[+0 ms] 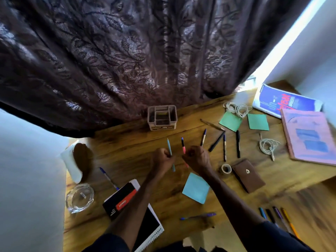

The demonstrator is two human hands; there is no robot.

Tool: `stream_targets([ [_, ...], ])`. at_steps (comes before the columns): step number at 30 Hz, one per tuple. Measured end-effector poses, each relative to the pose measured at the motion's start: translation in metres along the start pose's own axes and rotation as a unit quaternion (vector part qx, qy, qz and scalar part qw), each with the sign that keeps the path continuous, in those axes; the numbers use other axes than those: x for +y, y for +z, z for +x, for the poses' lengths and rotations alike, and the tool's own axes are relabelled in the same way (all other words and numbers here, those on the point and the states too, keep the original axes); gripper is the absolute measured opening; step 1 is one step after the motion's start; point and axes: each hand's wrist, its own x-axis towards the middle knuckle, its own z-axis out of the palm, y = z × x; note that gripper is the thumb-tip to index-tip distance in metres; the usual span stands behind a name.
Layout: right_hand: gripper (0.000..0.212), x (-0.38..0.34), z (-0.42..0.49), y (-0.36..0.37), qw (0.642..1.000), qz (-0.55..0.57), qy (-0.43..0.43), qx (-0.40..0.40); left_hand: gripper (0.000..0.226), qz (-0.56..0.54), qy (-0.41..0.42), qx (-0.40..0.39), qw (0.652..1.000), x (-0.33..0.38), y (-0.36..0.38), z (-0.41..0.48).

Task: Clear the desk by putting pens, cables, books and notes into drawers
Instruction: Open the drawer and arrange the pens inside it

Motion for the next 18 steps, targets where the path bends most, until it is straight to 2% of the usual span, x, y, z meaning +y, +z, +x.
stream_targets([
  [4, 0.015, 0.027, -0.017, -0.038, 0.999, 0.032, 0.029, 0.023, 0.021, -0.009, 0.013, -0.025, 1.0, 0.034, 0.031, -0.019],
  [9, 0.024, 0.07, -0.049, -0.089, 0.994, 0.026, 0.064, 0.082, 0.022, -0.003, 0.075, -0.041, 0.996, 0.07, 0.077, -0.053],
  [13, 0.024, 0.122, -0.084, -0.128, 0.99, 0.052, 0.097, 0.084, 0.024, 0.016, 0.102, -0.054, 0.993, 0.092, 0.125, -0.093],
  [18, 0.02, 0.191, -0.141, -0.173, 0.976, 0.08, 0.155, 0.131, 0.025, -0.017, 0.097, -0.126, 0.987, 0.113, 0.198, -0.152],
])
